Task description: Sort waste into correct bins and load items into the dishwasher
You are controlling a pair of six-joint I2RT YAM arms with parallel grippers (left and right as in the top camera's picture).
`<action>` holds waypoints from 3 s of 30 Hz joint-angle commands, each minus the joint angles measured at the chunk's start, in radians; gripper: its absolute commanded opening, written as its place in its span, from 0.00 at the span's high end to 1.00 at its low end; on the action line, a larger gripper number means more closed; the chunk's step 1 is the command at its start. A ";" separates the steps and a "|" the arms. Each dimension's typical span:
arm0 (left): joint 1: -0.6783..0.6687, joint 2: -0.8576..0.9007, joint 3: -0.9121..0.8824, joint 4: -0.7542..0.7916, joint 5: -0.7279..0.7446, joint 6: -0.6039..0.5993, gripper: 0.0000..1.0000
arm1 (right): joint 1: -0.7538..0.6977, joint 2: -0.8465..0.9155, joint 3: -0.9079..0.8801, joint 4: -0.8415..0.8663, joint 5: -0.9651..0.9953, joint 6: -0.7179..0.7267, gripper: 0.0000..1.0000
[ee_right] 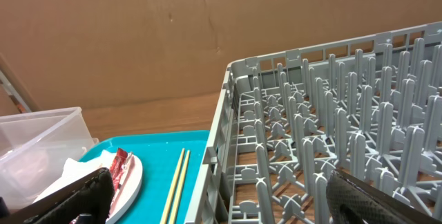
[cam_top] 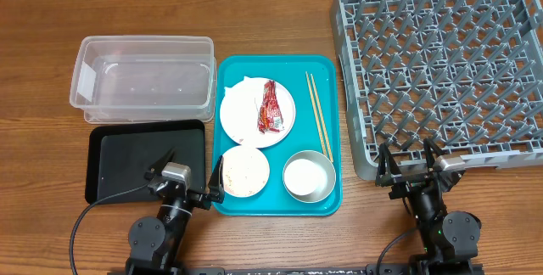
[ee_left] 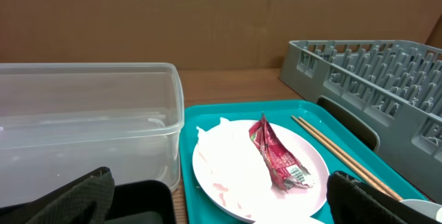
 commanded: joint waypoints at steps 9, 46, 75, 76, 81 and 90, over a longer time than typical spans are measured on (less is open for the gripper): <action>0.007 -0.010 -0.003 -0.003 0.006 0.004 0.00 | -0.003 -0.009 -0.010 0.005 0.001 0.000 0.00; 0.005 -0.010 -0.003 0.010 0.043 -0.027 0.00 | -0.003 -0.009 -0.010 0.011 -0.051 0.000 0.00; 0.005 0.854 1.216 -0.851 0.599 -0.137 0.00 | -0.003 0.799 1.138 -0.907 -0.244 0.053 0.00; 0.004 0.875 1.216 -0.851 0.625 -0.144 0.00 | -0.003 0.813 1.139 -0.916 -0.257 0.053 0.00; -0.128 1.008 1.213 -0.980 0.541 -0.127 0.00 | -0.003 0.850 1.139 -0.924 -0.272 0.058 0.00; -0.525 1.334 1.205 -1.010 0.007 -0.284 0.16 | -0.003 0.851 1.139 -0.921 -0.272 0.058 0.00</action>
